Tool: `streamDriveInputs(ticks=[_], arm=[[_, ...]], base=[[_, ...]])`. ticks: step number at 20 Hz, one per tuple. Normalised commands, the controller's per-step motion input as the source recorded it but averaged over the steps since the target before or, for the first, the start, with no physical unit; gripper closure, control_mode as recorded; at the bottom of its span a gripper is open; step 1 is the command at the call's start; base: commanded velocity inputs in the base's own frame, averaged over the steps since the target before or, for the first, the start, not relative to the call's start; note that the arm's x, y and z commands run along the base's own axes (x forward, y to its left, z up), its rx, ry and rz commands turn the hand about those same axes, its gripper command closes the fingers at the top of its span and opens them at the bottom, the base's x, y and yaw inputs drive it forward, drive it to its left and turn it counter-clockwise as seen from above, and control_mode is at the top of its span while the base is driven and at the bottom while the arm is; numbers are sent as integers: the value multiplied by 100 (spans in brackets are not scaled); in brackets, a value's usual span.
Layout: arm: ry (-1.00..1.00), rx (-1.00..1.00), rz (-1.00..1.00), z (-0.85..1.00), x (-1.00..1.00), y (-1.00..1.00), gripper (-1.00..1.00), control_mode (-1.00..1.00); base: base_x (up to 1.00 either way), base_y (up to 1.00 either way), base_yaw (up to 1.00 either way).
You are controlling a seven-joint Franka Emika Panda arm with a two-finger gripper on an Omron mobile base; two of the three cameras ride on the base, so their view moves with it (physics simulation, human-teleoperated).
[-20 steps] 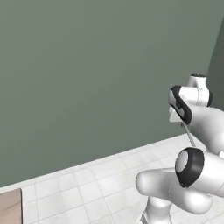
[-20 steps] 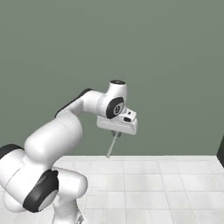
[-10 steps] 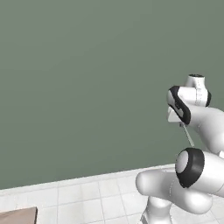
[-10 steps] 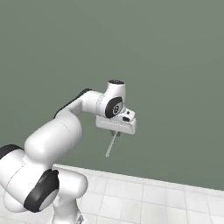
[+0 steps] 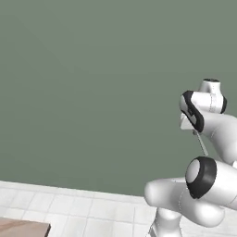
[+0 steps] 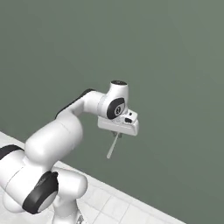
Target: Take the fork and place it on the left side of the plate. Then take the spoon and place it on the right side of the plate. Make sure they're directly next to the plate.
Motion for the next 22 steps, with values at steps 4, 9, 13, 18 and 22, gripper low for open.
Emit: streamDriveInputs(ticks=[4,9,13,18,22], arm=[[0,0,0,0,0,0,100,100],[0,0,0,0,0,0,100,100],[0,0,0,0,0,0,100,100],[0,0,0,0,0,0,100,100],[0,0,0,0,0,0,100,100]], base=[[64,-7,55],[63,-5,55],[58,-5,59],[60,-4,56],[65,-1,52]])
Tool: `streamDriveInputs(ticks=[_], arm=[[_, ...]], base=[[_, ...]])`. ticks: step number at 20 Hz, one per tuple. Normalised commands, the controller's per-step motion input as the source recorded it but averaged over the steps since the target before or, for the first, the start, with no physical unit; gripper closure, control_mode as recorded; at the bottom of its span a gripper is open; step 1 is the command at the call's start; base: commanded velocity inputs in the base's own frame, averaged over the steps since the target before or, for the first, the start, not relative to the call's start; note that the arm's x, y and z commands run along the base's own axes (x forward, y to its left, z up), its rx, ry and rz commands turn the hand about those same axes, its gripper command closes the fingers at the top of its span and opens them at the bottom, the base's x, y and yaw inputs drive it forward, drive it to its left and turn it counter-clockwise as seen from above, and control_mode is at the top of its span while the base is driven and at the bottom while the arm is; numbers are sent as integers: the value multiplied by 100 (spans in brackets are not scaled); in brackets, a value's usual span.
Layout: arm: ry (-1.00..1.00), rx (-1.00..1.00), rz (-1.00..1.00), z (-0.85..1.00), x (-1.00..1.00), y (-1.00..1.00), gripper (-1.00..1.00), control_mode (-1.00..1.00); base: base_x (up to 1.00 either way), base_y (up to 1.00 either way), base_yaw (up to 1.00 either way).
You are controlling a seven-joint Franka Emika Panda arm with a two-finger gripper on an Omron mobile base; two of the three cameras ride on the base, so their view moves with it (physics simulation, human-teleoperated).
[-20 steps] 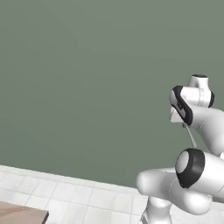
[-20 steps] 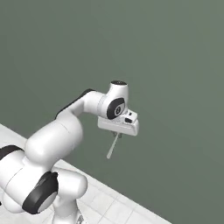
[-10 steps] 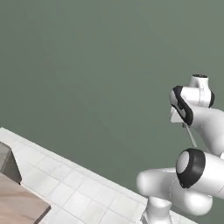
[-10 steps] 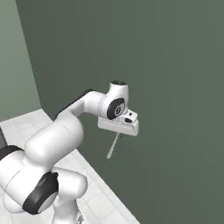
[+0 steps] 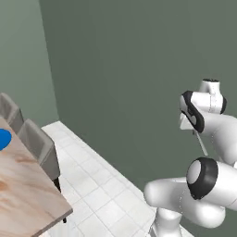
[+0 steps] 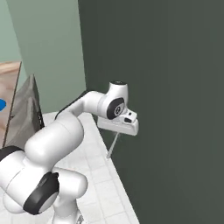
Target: Take the fork and place it on the left side of the plate. Then take the spoon and place it on the right side of the plate. Make sure they're directly next to the plate.
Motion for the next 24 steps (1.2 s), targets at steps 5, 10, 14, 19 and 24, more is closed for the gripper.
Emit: streamDriveInputs(ticks=[5,10,14,19,24], arm=[[0,0,0,0,0,0,100,100],[0,0,0,0,0,0,100,100],[0,0,0,0,0,0,100,100],[0,0,0,0,0,0,100,100],[0,0,0,0,0,0,100,100]], base=[[70,0,44],[71,0,39],[72,-2,38],[65,-36,12],[62,-46,3]])
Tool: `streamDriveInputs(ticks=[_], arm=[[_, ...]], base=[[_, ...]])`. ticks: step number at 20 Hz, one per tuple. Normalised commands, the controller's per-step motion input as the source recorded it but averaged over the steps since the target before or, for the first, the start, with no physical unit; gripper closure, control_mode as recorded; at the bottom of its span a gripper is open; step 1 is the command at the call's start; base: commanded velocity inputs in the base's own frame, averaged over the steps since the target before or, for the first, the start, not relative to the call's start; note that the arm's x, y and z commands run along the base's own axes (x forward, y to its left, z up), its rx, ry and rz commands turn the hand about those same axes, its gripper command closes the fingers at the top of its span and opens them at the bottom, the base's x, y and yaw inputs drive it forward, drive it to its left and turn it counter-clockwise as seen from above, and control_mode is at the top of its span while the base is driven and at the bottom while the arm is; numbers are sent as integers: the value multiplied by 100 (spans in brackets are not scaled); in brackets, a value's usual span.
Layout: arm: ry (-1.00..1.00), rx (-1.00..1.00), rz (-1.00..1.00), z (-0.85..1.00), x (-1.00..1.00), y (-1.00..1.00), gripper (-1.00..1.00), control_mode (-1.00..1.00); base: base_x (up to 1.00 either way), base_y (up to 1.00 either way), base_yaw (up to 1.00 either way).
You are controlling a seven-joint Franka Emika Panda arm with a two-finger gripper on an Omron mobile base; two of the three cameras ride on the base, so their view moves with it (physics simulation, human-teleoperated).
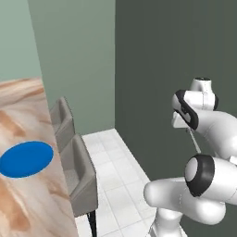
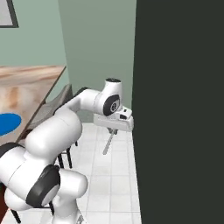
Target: Take the fork and place it on the left side of the plate. Then take the spoon and place it on the right side of the plate. Make sure they're directly next to the plate.
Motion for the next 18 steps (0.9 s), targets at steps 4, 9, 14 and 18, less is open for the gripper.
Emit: streamDriveInputs(ticks=[4,9,14,18], arm=[[0,0,0,0,0,0,100,100],[0,0,0,0,0,0,100,100],[0,0,0,0,0,0,100,100],[0,0,0,0,0,0,100,100]], base=[[67,-27,19],[63,-16,39],[46,-9,67],[24,-9,84]])
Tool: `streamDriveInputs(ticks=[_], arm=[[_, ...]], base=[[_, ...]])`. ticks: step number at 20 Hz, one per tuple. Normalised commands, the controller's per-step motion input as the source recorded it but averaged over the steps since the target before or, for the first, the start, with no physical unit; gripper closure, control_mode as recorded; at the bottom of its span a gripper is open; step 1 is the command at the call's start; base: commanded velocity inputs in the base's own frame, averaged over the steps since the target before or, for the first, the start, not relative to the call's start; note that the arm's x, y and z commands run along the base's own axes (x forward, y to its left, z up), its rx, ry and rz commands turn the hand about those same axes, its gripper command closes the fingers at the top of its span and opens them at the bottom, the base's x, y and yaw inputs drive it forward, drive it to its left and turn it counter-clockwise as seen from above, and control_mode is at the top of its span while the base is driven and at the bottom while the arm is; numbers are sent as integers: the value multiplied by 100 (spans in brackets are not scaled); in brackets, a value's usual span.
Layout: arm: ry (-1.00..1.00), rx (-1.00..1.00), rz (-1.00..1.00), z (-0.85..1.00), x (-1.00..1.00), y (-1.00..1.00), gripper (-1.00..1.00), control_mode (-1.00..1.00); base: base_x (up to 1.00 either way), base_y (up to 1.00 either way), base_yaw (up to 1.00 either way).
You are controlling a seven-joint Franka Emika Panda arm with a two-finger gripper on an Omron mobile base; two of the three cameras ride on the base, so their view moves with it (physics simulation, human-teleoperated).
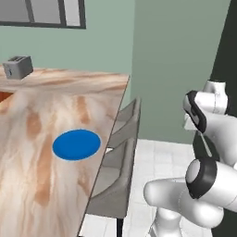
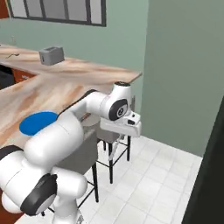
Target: Take the fork and place it on the left side of the plate. Then take the spoon and place it on the right side of the plate. Make sure they're directly next to the plate.
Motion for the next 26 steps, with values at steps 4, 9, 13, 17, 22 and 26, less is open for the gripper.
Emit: streamDriveInputs(ticks=[4,9,13,17,22,26], arm=[[0,0,0,0,0,0,100,100],[0,0,0,0,0,0,100,100],[0,0,0,0,0,0,100,100],[0,0,0,0,0,0,100,100],[0,0,0,0,0,0,100,100],[0,0,0,0,0,0,100,100]], base=[[23,-8,84],[25,-7,83],[36,-5,74],[35,-4,69],[18,0,42],[6,0,10]])
